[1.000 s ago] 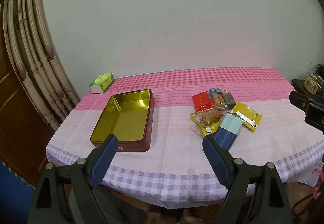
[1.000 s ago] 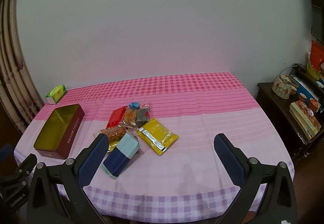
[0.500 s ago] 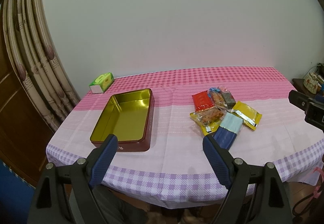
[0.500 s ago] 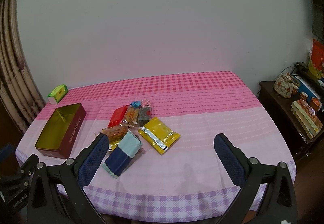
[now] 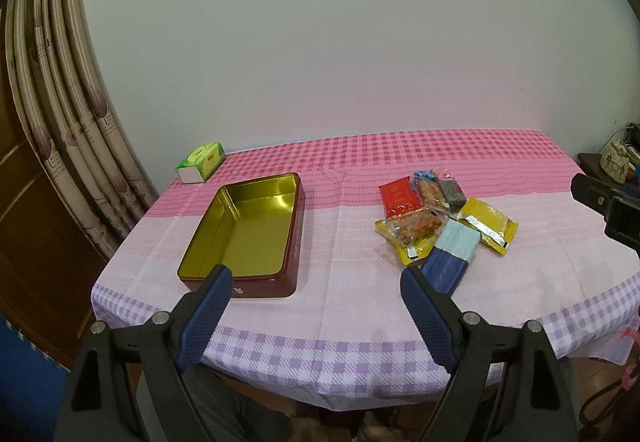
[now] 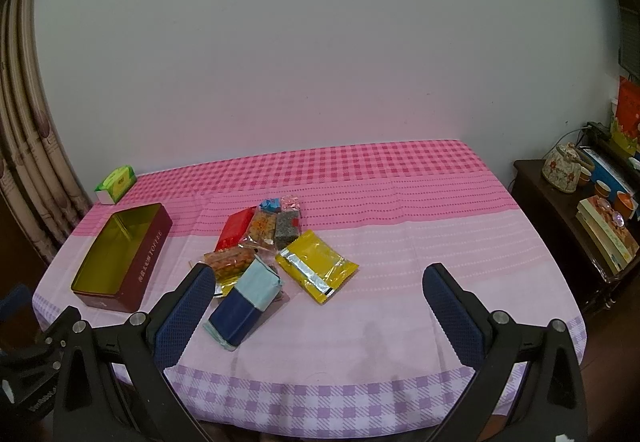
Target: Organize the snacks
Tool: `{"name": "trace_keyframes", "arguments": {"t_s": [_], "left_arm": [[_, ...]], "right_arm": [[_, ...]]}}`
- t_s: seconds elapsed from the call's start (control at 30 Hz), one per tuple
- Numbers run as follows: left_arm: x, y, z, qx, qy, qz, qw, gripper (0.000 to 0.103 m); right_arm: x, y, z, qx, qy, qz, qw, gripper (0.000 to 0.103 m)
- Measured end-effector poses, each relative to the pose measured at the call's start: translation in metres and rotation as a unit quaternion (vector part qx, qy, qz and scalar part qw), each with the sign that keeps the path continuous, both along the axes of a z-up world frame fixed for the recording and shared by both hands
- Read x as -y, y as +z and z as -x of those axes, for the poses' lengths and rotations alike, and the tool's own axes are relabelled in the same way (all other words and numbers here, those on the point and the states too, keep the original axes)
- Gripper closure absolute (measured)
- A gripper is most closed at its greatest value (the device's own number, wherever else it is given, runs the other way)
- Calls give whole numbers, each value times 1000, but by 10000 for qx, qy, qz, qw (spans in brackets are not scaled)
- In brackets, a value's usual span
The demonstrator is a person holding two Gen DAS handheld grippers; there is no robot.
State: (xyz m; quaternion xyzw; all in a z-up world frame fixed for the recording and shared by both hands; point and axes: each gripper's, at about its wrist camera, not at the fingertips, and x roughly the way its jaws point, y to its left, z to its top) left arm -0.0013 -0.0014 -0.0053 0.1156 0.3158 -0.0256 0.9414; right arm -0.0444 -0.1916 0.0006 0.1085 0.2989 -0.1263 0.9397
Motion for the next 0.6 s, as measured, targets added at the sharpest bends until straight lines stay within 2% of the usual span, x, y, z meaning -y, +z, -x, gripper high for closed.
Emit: {"name": "trace_keyframes", "arguments": {"t_s": [0.6], "left_arm": [[0, -5, 0, -37, 0, -32, 10000, 15]], "right_arm": [[0, -1, -2, -24, 23, -50, 10000, 0]]}}
